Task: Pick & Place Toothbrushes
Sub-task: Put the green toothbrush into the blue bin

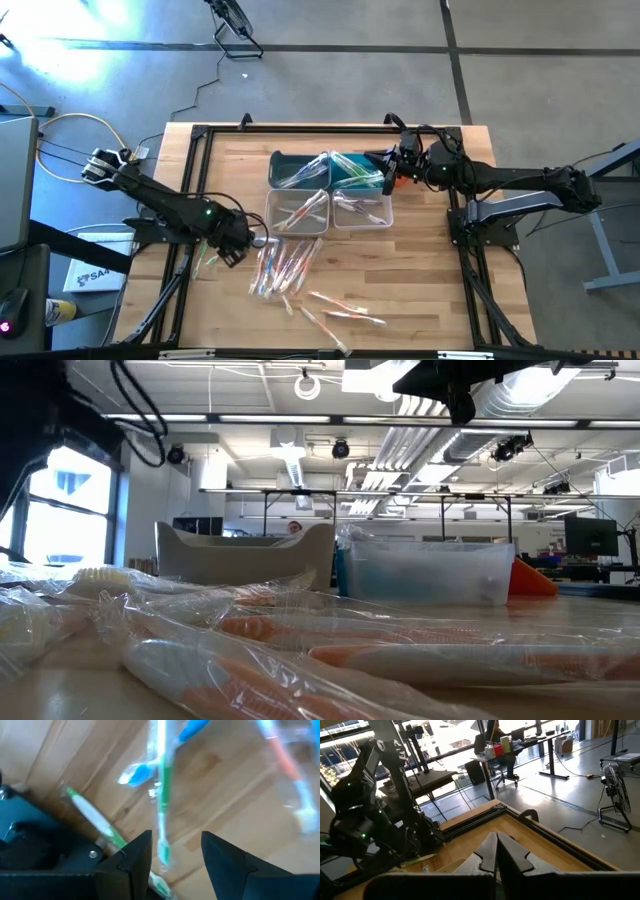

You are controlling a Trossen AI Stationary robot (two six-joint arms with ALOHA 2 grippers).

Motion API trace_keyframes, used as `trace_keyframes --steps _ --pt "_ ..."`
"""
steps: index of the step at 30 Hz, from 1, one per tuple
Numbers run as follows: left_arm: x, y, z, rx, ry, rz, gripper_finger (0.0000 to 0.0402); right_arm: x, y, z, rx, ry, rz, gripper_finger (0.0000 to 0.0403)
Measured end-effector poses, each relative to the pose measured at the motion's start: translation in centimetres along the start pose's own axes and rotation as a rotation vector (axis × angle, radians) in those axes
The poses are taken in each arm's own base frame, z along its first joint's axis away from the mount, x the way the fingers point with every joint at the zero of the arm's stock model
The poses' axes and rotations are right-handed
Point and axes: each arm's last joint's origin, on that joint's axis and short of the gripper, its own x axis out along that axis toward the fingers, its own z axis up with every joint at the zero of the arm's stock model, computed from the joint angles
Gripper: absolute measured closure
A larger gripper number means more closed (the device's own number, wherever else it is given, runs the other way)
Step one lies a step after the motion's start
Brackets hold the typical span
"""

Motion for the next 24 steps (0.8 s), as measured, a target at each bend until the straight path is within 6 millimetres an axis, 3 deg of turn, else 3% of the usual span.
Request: trace_keyframes --steps 12,24 --pt "3.7 1.0 -0.5 -0.005 0.059 -0.005 0.0238 0.0 0.0 0.0 0.005 -0.001 -0.003 0.0400" --pt "5.7 1.5 -0.7 -0.049 0.062 -0.024 0.0238 0.0 0.0 0.0 0.007 -0.001 -0.003 0.0400"
